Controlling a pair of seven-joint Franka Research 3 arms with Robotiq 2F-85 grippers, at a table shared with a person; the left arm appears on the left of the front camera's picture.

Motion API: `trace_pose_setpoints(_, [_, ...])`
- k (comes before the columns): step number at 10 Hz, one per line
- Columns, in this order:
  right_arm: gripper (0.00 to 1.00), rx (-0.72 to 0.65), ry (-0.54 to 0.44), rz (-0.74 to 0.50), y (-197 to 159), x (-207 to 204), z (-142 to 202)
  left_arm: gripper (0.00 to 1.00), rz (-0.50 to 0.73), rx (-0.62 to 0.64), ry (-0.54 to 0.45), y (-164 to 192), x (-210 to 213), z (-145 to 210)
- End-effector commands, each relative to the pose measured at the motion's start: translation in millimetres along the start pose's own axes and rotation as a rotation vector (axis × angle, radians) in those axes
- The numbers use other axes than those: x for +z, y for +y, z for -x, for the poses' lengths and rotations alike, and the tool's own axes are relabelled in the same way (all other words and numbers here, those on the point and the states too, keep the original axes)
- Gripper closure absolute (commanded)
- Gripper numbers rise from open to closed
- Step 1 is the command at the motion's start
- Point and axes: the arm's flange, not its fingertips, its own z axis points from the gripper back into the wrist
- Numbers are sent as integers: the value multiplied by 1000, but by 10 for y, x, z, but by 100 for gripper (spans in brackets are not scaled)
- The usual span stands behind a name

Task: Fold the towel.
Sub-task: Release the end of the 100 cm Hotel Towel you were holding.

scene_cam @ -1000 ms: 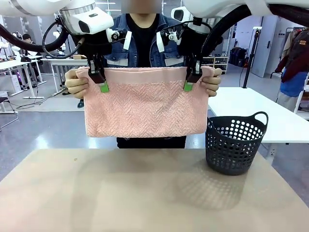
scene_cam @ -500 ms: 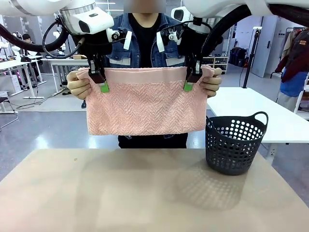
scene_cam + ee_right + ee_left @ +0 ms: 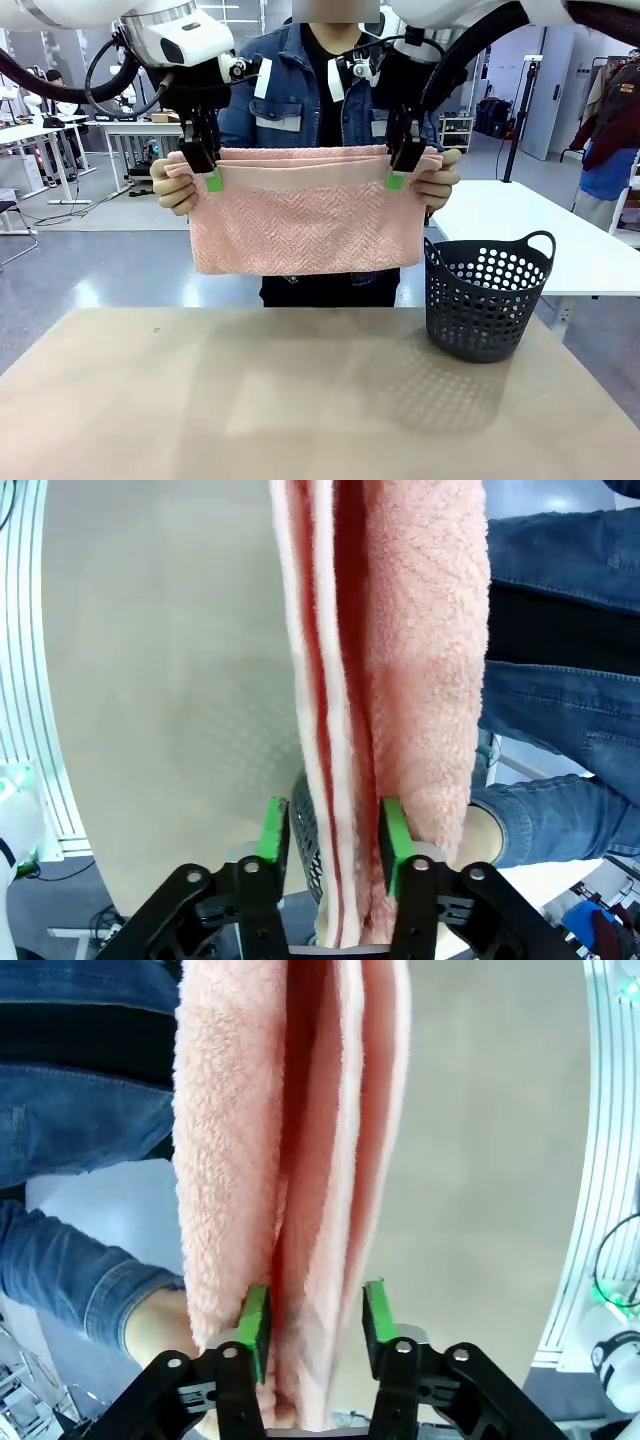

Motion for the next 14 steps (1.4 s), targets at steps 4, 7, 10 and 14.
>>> trace_pose_setpoints(4, [0,-16,-52,86,217,383,134,4,-161,67,-86,-233,442,264])
trace_pose_setpoints(7, [0,-347,-140,75,318,1221,981,0,-134,439,-195,-456,1339,1095])
trace_pose_setpoints(10, [0,-764,-281,111,645,1594,2114,0,-236,922,-183,-899,1703,2230])
trace_pose_setpoints(14, [0,-1023,-330,151,962,1678,2929,0,-280,1178,-181,-1227,1737,2958])
